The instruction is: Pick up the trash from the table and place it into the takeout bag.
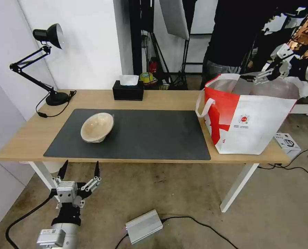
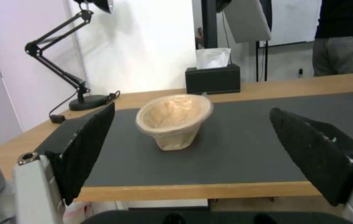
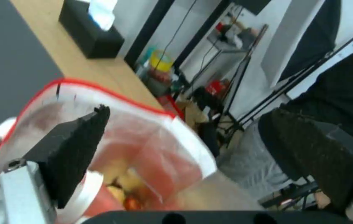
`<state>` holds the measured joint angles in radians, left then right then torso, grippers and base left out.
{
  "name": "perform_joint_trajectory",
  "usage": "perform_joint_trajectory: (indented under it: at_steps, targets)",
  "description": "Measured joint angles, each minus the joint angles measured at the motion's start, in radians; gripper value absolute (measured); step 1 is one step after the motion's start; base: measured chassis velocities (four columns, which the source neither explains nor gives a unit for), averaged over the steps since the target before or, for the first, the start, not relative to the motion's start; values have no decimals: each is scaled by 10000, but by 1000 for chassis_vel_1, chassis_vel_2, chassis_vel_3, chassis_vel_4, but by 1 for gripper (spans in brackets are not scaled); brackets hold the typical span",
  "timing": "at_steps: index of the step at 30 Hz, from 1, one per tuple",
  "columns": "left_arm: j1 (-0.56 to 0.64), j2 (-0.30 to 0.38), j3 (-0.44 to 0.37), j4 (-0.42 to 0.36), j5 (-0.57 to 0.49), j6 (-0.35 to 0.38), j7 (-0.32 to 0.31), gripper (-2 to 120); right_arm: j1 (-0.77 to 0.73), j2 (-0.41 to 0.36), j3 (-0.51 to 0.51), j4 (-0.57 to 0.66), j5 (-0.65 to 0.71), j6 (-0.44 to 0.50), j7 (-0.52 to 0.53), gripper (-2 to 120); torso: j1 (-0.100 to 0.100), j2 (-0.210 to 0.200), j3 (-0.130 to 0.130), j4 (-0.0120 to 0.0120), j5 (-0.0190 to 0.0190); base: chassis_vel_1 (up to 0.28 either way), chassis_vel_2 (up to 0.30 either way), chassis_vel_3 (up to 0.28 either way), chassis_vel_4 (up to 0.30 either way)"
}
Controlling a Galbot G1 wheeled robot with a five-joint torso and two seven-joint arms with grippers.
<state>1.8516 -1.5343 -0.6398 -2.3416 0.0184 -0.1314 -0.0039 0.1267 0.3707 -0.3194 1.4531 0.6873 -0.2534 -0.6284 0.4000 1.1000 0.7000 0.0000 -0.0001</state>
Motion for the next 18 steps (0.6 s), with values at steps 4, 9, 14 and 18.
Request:
perform_joint_trajectory:
  at_steps: [4, 9, 14, 18]
  targets:
    - [0, 0, -5, -6, 2, -3, 1, 100, 205, 80, 138, 167, 271, 1, 242, 100, 0, 0, 0, 1, 0, 0, 0, 0, 0]
    - [-52, 3, -9, -3, 3, -4, 1, 100, 225, 94, 505, 918, 1187, -18, 1042, 100, 0, 0, 0, 0, 0, 0, 0, 0, 0]
    - [-84, 6, -22, 48, 3, 2, 0, 100, -194, 113, 1028, 2114, 2446, -286, 2690, 100, 0, 0, 0, 0, -2, 0, 0, 0, 0]
    - [-86, -5, -41, 74, 2, 6, -1, 100, -902, 120, 1781, 3195, 3276, -561, 4073, 100, 0, 0, 0, 2, -2, 0, 0, 0, 0]
